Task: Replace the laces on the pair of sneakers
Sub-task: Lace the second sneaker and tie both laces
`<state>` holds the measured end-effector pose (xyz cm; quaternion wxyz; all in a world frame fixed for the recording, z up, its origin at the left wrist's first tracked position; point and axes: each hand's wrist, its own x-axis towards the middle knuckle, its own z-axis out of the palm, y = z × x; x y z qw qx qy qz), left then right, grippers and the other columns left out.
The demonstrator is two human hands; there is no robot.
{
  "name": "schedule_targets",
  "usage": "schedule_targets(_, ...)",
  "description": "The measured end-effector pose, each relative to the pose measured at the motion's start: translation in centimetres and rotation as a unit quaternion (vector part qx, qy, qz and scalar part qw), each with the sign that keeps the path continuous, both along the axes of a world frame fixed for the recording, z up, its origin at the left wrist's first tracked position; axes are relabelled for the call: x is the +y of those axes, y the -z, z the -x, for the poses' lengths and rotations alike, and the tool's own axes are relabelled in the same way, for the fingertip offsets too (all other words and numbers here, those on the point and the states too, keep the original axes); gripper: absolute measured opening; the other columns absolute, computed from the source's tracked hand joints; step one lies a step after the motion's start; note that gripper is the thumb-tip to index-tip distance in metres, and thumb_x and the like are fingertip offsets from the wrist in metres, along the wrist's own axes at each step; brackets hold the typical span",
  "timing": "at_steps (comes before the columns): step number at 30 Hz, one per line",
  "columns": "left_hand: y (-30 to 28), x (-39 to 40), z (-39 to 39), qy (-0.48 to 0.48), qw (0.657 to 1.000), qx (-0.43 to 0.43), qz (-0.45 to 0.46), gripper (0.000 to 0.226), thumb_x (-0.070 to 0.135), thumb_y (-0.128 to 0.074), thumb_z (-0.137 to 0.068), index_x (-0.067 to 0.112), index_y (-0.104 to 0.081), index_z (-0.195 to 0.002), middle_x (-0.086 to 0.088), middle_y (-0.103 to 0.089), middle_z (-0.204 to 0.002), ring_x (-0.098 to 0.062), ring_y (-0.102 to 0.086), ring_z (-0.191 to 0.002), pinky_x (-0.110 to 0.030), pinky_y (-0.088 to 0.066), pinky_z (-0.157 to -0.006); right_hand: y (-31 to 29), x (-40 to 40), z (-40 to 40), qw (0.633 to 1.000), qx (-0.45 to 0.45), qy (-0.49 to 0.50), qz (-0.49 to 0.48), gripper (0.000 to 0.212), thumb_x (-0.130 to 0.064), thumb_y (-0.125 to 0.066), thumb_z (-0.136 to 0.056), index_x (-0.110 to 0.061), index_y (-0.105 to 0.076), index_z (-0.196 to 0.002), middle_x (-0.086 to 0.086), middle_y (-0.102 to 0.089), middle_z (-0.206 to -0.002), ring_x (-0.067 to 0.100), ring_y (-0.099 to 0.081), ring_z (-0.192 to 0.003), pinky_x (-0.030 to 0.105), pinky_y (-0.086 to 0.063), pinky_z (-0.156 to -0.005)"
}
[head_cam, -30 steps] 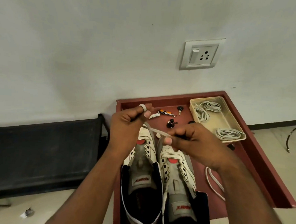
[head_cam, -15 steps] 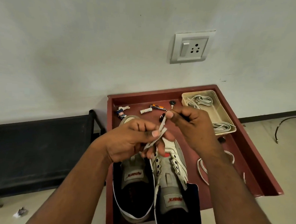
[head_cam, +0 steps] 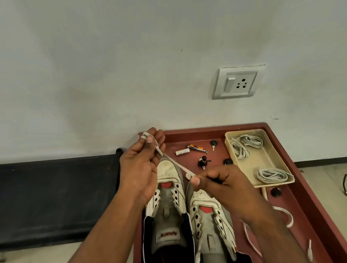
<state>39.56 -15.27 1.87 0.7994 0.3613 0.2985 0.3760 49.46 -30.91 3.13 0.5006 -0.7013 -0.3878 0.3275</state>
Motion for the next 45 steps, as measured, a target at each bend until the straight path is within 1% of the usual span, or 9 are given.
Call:
schedule_targets(6,0.9,-0.5,0.7,0.213,0.900,0.206,-0.319,0.037,0.040,-0.061,-0.093,0.006,-0.075,-0.098,0.004,-0.071,-0.094,-0.019,-0.057,-0.086,-0.044,-0.050,-0.080,-2.8,-0.5,-0.1,0.993,-0.031,0.051,-0.100,0.012,-0.031,-0.066,-0.079,-0.025,-0.076,-0.080,0.001,-0.071,-0.074,0.015,-0.061,-0.066,0.020,-0.048,-0.063)
schedule_targets(9,-0.1,-1.2,0.8,0.351,0.888,0.160,-0.252,0.032,0.034,-0.052,-0.098,0.012,-0.075,-0.097,-0.005,-0.074,-0.091,-0.025,-0.067,-0.090,-0.040,-0.052,-0.087,-2.5,-0.9,-0.9,0.981,-0.070,0.123,-0.129,0.009,-0.021,-0.068,-0.085,-0.017,-0.075,-0.082,-0.001,-0.071,-0.073,0.014,-0.062,-0.065,0.016,-0.046,-0.060)
schedule_targets(15,-0.4,-1.4,1.5,0.558,0.827,-0.016,-0.064,0.056,0.043,-0.057,-0.094,-0.007,-0.061,-0.119,-0.010,-0.058,-0.079,-0.015,-0.054,-0.067,-0.022,-0.050,-0.066,-0.4,-1.0,-1.5,0.977,-0.043,0.184,-0.098,0.012,-0.020,-0.066,-0.089,-0.018,-0.073,-0.079,-0.012,-0.069,-0.068,0.000,-0.063,-0.064,0.014,-0.049,-0.063)
schedule_targets(22,-0.1,-0.7,1.7,0.532,0.843,-0.077,-0.023,0.091,0.070,-0.058,-0.080,-0.005,-0.057,-0.131,-0.014,-0.069,-0.095,-0.005,-0.053,-0.065,-0.015,-0.049,-0.066,1.6,0.4,-0.2,0.986,0.034,0.156,-0.050,0.023,-0.039,-0.063,-0.086,-0.034,-0.073,-0.066,-0.011,-0.059,-0.054,-0.001,-0.049,-0.053,0.023,-0.040,-0.060)
schedule_targets(25,-0.1,-0.1,1.5,0.486,0.859,-0.156,0.033,0.109,0.076,-0.058,-0.072,-0.005,-0.041,-0.143,-0.026,-0.051,-0.140,-0.020,-0.065,-0.102,-0.025,-0.052,-0.092,2.5,1.1,1.0,0.996,0.026,0.087,-0.023,0.021,-0.042,-0.062,-0.089,-0.029,-0.074,-0.077,-0.001,-0.055,-0.057,0.012,-0.041,-0.053,0.028,-0.036,-0.054)
schedule_targets(28,0.0,-0.1,1.2,0.449,0.865,-0.210,0.081,0.118,0.079,-0.055,-0.072,-0.006,-0.028,-0.149,-0.026,-0.030,-0.155,-0.038,-0.040,-0.139,-0.040,-0.034,-0.115,2.5,1.1,1.0,0.999,0.029,0.040,0.000,0.030,-0.021,-0.058,-0.096,-0.011,-0.063,-0.068,0.002,-0.041,-0.055,0.016,-0.032,-0.050,0.028,-0.029,-0.049)
schedule_targets(35,0.4,1.7,0.8,0.283,0.959,-0.023,-0.019,0.135,0.098,-0.039,-0.048,0.007,-0.038,-0.147,-0.005,-0.051,-0.146,-0.020,-0.053,-0.130,-0.037,-0.034,-0.115,1.7,-0.1,0.1,1.000,0.006,0.015,0.026,0.016,-0.030,-0.065,-0.090,-0.030,-0.075,-0.078,-0.007,-0.065,-0.069,0.009,-0.057,-0.066,0.026,-0.046,-0.066)
schedule_targets(40,2.1,1.3,1.0,0.398,0.873,0.183,-0.214,0.139,0.105,-0.027,-0.044,0.021,-0.025,-0.154,0.004,-0.047,-0.149,-0.013,-0.039,-0.141,-0.040,-0.020,-0.122,0.4,-0.3,-0.8,0.997,-0.025,0.071,-0.020,0.010,-0.021,-0.072,-0.084,-0.027,-0.076,-0.076,-0.004,-0.066,-0.067,0.011,-0.052,-0.061,0.027,-0.043,-0.059)
schedule_targets(45,-0.2,0.0,1.9,0.583,0.791,0.105,-0.151,0.124,0.098,-0.036,-0.054,0.007,-0.055,-0.136,-0.020,-0.062,-0.129,-0.027,-0.061,-0.117,-0.031,-0.045,-0.103,-0.3,-0.7,-1.1,0.990,-0.008,0.119,-0.079,0.009,-0.010,-0.077,-0.077,-0.018,-0.074,-0.072,-0.003,-0.072,-0.070,0.004,-0.063,-0.063,0.016,-0.049,-0.062)
